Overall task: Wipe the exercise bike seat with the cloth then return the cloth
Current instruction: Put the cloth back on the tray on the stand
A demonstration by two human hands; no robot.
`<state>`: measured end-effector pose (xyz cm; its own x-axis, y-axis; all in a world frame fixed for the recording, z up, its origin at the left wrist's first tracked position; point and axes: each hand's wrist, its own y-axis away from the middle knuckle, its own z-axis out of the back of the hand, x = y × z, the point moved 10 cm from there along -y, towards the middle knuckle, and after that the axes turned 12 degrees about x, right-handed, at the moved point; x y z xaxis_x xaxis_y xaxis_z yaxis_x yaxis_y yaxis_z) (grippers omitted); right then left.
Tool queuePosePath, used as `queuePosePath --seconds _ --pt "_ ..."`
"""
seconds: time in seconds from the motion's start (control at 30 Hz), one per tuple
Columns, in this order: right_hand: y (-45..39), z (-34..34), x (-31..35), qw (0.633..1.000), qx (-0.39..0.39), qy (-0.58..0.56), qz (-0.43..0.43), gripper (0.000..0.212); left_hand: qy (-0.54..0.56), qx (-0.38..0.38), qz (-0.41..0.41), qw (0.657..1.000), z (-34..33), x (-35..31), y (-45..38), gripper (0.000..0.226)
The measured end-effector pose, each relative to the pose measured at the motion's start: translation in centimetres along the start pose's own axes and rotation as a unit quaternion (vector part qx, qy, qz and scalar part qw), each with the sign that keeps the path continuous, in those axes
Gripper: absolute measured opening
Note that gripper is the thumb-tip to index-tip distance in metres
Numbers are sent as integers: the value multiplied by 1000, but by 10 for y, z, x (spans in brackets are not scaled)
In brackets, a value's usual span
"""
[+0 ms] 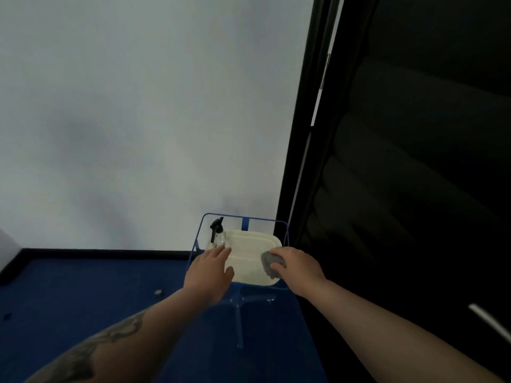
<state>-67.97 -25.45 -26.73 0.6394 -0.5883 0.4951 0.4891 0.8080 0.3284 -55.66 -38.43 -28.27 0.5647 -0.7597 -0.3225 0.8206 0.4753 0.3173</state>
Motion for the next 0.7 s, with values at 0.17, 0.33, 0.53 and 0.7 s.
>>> queuePosePath --seconds 0.17,0.33,0.53,0.7 --pt "-68 -17 -30 998 60 -10 -2 34 22 40 33 998 -29 13 -61 55" --pt "-116 -50 -59 994 96 -38 -34 34 32 89 55 994 -62 37 -98 54" --pt "-182 -85 -82 991 110 -43 -63 35 33 132 52 989 -91 68 -155 54" --pt "-248 -121 -91 989 117 -40 -76 35 38 150 40 987 -116 95 -186 53"
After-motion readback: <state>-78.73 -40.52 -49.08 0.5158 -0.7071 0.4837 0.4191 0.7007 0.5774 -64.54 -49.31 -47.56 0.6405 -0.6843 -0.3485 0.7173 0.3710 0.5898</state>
